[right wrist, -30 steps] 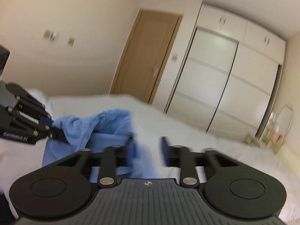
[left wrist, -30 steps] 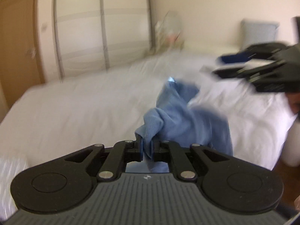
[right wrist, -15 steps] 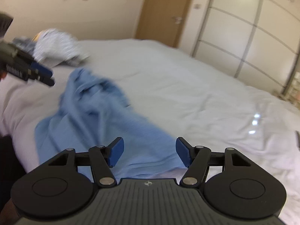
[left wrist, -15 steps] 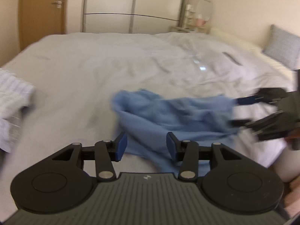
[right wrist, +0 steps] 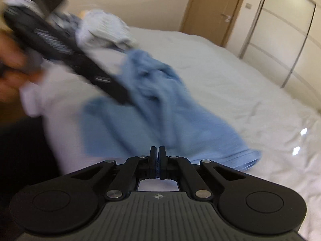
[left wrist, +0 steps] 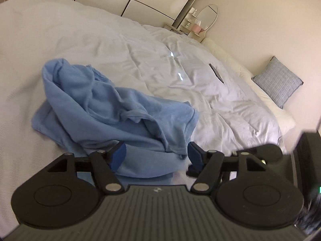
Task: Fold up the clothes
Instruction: 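Pull the light blue T-shirt off the pile with both grippers onto open bed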
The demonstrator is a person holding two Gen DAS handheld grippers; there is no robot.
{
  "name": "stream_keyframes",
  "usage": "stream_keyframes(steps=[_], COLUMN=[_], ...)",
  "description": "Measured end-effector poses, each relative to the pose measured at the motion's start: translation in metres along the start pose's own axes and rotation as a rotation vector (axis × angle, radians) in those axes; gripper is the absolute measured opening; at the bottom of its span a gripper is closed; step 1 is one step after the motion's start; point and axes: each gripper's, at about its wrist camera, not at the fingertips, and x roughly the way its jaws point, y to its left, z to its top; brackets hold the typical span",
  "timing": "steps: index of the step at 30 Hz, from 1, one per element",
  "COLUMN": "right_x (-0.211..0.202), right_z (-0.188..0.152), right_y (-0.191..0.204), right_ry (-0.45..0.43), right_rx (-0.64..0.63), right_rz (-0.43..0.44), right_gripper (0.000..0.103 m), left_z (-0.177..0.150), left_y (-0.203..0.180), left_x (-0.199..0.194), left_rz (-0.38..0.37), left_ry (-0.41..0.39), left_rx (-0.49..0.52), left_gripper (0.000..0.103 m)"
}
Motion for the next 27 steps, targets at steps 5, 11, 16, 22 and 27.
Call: stream_keyframes(steps=[5, 11, 16, 22, 27], right_x=[-0.005, -0.011, 0.008, 0.034, 0.043], right_z=[-0.013, -0.022, -0.025, -0.013, 0.002], right_y=[-0.005, -0.042, -0.075, -0.108, -0.108], right_ry=[0.003, -0.033, -0.010, -0.040, -0.075], right_rx=[0.036, 0.102, 0.061, 0.077, 0.103], right_rz=[-0.071, -0.213, -0.275, -0.250, -0.165], right_gripper=[0.000, 0.054, 0.056, 0.056, 0.056], left_z=[0.013, 0.024, 0.028, 0.022, 0.014], left_y=[0.001, -0.003, -0.003, 0.005, 0.037], left_x=[0.027, 0.071, 0.064, -0.027, -0.106], left_rz=[0.000, 0.054, 0.074, 0.062, 0.241], left_ry=[0.013, 0.034, -0.001, -0.053, -0.055], left_rx=[-0.051, -0.056, -0.020, 0.084, 0.146], left_gripper=[0.063, 0.057, 0.000, 0.000, 0.000])
